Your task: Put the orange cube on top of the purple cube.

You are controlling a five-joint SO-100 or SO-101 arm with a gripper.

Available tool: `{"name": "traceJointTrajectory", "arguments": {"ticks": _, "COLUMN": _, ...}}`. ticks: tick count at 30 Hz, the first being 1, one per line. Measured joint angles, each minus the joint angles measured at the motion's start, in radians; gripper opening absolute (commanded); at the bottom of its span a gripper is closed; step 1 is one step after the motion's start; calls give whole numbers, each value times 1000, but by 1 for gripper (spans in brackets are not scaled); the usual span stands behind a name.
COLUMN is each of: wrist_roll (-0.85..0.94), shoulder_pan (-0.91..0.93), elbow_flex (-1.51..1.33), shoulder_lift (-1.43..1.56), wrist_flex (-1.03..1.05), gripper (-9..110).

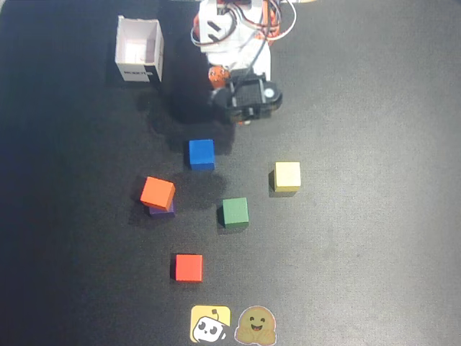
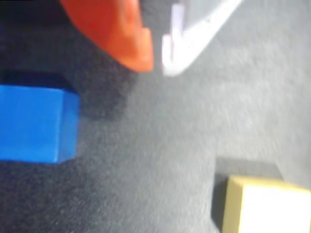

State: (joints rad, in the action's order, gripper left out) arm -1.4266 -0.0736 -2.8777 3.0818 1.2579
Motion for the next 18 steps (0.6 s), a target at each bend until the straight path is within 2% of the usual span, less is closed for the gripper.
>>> {"name": "traceJointTrajectory", "arguments": {"ticks": 18, "wrist_roll": 12, "shoulder_pan": -3, "elbow_flex": 0, "shoulder_lift": 0, "wrist_flex": 0, "gripper": 0}}
